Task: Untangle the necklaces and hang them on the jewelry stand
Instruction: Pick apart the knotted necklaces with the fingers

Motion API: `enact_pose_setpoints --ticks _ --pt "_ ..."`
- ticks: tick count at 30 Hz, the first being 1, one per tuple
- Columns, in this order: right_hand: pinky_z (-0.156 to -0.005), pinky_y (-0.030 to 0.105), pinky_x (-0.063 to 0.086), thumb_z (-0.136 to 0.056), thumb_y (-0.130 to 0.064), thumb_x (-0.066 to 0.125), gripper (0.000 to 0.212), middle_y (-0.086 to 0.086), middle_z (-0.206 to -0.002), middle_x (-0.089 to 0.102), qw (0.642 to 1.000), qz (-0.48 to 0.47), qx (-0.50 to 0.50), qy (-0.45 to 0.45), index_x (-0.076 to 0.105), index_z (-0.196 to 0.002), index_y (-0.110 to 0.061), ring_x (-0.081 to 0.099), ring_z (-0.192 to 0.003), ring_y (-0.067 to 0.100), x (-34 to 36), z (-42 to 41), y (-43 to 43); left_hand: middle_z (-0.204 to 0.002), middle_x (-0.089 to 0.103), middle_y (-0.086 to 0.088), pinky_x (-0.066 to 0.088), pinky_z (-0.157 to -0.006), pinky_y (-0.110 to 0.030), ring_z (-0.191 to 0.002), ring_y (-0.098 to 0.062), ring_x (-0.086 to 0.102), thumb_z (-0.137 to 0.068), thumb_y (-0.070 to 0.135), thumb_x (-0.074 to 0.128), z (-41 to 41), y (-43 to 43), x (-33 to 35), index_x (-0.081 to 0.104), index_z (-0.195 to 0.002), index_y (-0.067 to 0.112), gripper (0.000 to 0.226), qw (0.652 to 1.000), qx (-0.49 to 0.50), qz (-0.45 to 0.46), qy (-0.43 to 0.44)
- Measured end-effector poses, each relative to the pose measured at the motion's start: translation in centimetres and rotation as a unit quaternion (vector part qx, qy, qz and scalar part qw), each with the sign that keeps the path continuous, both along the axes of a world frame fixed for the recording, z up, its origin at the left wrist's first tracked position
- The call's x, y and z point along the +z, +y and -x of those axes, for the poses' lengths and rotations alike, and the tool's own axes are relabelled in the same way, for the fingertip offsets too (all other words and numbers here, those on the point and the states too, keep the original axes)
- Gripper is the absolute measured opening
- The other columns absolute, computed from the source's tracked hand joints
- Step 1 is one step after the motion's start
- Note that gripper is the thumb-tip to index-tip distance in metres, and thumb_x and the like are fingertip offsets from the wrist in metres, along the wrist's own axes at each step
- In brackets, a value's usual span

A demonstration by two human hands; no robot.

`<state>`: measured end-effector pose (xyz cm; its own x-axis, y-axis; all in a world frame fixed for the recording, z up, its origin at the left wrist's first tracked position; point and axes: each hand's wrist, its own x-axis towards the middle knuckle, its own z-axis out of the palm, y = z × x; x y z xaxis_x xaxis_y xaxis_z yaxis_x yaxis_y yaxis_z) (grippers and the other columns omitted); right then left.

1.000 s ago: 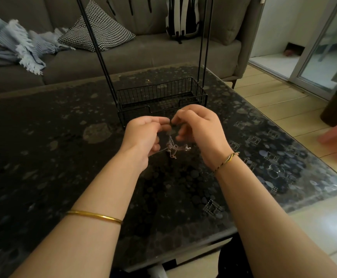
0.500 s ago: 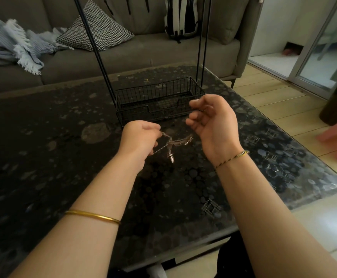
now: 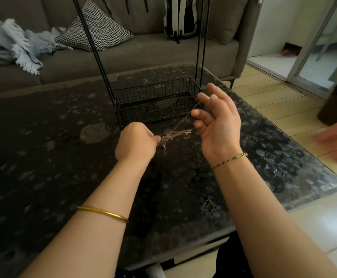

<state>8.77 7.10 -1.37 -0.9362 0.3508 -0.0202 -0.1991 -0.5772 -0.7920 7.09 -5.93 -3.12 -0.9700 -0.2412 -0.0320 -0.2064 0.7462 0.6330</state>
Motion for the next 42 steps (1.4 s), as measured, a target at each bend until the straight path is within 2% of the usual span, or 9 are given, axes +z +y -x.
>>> enact_pose_setpoints --ticks 3,6,10,15,18,21,28,34,42 --pt "-0.043 0.018 0.038 -0.093 -0.007 0.050 0.028 0.008 -0.114 0.061 0.999 -0.032 -0.009 -0.017 0.062 -0.114 -0.021 0.054 -0.049 0.009 0.0 0.1 0.0 -0.079 0.060 -0.002 0.046 -0.068 -0.034 -0.068 -0.015 0.054 -0.096 0.028 0.056 0.4 0.2 -0.1 0.067 -0.091 0.014 0.019 0.996 0.024 -0.079 -0.023" --pt "-0.040 0.018 0.031 -0.091 -0.003 0.050 0.029 0.001 -0.073 0.054 0.996 -0.057 0.015 -0.066 0.064 -0.114 -0.014 0.038 -0.044 0.007 -0.4 0.4 0.5 -0.075 0.053 -0.005 0.042 -0.054 -0.028 -0.059 -0.015 0.048 -0.101 0.027 0.046 0.5 -0.2 0.2 0.060 -0.102 0.010 0.022 0.975 0.091 -0.194 -0.050" --pt "-0.043 0.022 0.033 -0.084 0.001 0.047 0.024 -0.005 -0.050 0.038 0.982 -0.107 0.083 -0.130 0.068 -0.082 -0.011 0.027 -0.040 0.008 -0.6 0.3 0.7 -0.082 0.058 -0.006 0.041 -0.040 -0.021 -0.062 -0.014 0.057 -0.102 0.022 0.037 0.4 -0.8 0.4 0.053 -0.123 0.011 0.029 0.933 0.145 -0.324 -0.060" --pt "-0.048 0.025 0.037 -0.075 0.001 0.044 0.024 0.000 -0.046 0.037 0.931 -0.315 0.116 -0.142 0.055 -0.056 -0.009 0.029 -0.035 0.011 -0.1 0.0 0.7 -0.080 0.067 -0.004 0.041 -0.045 -0.019 -0.061 -0.011 0.060 -0.103 0.025 0.035 0.3 -1.0 1.0 0.053 -0.128 0.013 0.033 0.907 0.174 -0.382 -0.029" --pt "-0.042 0.021 0.038 -0.083 -0.017 0.047 0.032 0.003 -0.046 0.048 0.867 -0.457 0.154 -0.125 0.059 -0.054 -0.008 0.040 -0.036 0.013 -0.2 -0.3 0.7 -0.075 0.068 -0.004 0.034 -0.041 -0.016 -0.052 -0.010 0.056 -0.102 0.023 0.035 0.1 -1.4 1.4 0.056 -0.117 0.012 0.028 0.891 0.185 -0.415 -0.014" --pt "-0.059 0.031 0.053 -0.089 -0.033 0.040 0.049 0.004 -0.048 0.062 0.763 -0.585 0.206 -0.183 0.067 -0.059 -0.006 0.052 -0.039 0.019 -1.1 0.1 0.1 -0.072 0.070 -0.006 0.028 -0.039 -0.016 -0.045 -0.009 0.051 -0.100 0.018 0.036 -0.1 -1.5 1.6 0.051 -0.092 0.013 0.018 0.886 0.166 -0.432 -0.002" --pt "-0.072 0.029 0.051 -0.083 -0.034 0.067 0.018 0.002 -0.071 0.063 0.610 -0.751 0.174 -0.185 0.064 -0.089 -0.017 0.067 -0.078 0.023 -2.0 0.4 0.0 -0.076 0.070 -0.003 0.023 -0.033 -0.016 -0.038 -0.007 0.045 -0.102 0.025 0.038 -0.1 -0.8 1.9 0.049 -0.084 0.016 0.023 0.925 0.112 -0.360 0.036" --pt "-0.086 0.039 0.047 -0.071 -0.038 0.080 0.071 0.007 -0.126 0.048 0.598 -0.757 0.202 -0.170 0.042 -0.124 -0.011 0.053 -0.112 0.027 -1.8 0.1 -0.4 -0.072 0.064 0.002 0.030 -0.037 -0.015 -0.046 -0.006 0.044 -0.102 0.027 0.041 -0.1 -1.1 1.5 0.055 -0.085 0.017 0.024 0.954 0.080 -0.282 0.065" --pt "-0.107 0.037 0.038 -0.065 -0.036 0.084 0.118 0.005 -0.151 0.029 0.652 -0.705 0.257 -0.107 0.007 -0.151 -0.015 0.037 -0.134 0.023 -1.6 -0.2 -0.2 -0.081 0.059 0.002 0.043 -0.050 -0.020 -0.060 -0.008 0.051 -0.101 0.023 0.045 -0.3 -0.8 0.9 0.058 -0.089 0.019 0.018 0.973 0.041 -0.221 0.044"
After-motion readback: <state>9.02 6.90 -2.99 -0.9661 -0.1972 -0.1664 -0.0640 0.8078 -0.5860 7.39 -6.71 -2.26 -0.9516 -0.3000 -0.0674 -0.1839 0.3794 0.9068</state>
